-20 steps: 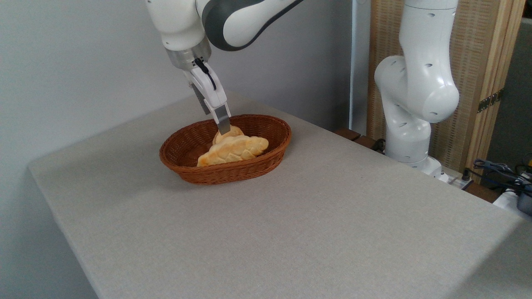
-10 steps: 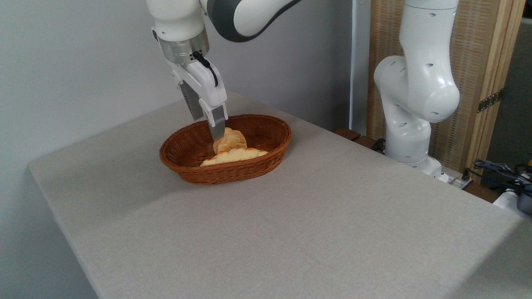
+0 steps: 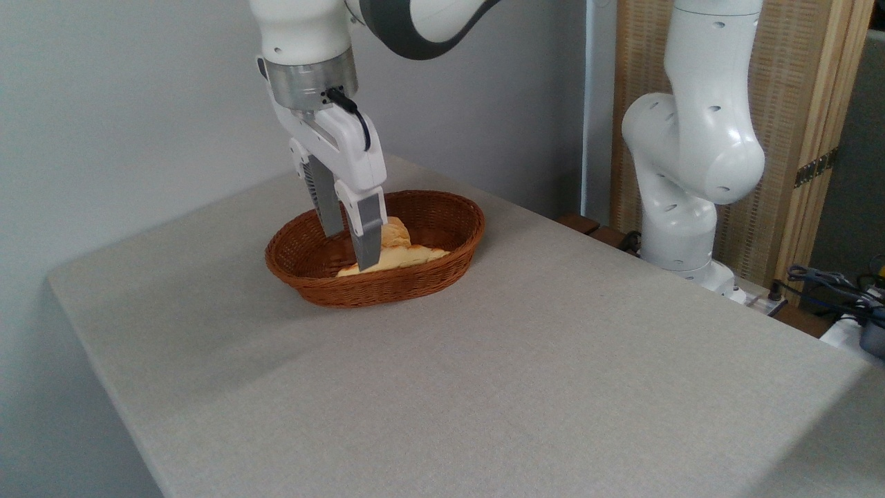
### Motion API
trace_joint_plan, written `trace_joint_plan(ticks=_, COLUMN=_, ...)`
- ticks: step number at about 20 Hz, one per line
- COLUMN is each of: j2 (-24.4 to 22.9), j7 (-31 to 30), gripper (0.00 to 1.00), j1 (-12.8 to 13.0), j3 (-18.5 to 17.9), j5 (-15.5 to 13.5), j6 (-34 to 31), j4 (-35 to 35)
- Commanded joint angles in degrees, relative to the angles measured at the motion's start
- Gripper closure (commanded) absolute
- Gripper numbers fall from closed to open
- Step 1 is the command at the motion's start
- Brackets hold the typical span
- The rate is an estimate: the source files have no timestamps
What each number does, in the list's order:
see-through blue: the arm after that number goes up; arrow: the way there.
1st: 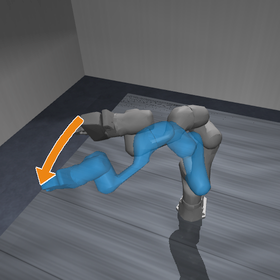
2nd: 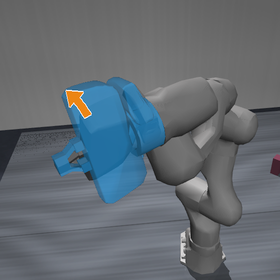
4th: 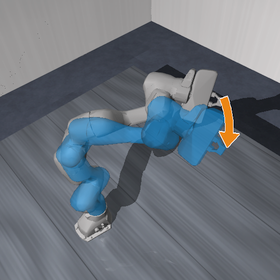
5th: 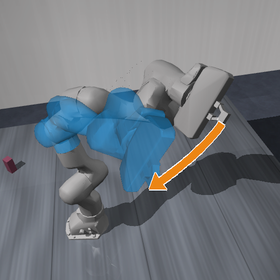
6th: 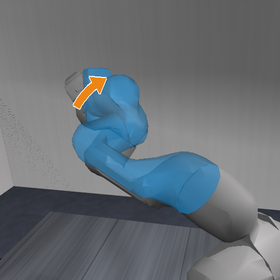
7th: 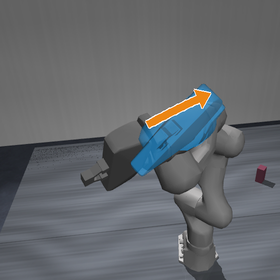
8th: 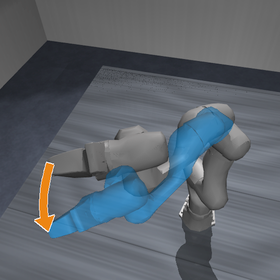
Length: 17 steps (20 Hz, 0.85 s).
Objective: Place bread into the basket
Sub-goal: 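Raise the open gripper up out of the basket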
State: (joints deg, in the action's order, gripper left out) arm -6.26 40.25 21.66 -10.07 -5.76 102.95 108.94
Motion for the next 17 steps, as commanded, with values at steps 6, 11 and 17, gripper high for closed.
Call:
trace_joint_plan(ticks=6, j2=-0.2, j7=3.8, gripper=0.0, j1=0.4, j3=-2.8, j5=2.9, j6=1.0, j4=-1.1)
trace_joint_plan(ticks=11, j2=-0.1, j7=3.7, gripper=0.0, j1=0.5, j3=-3.1, j5=5.1, j6=4.3, j4=-1.2)
trace_joint_plan(ticks=17, j2=-0.2, j7=3.6, gripper=0.0, j1=0.2, j3=-4.7, j5=4.3, j6=5.1, j4=-1.2)
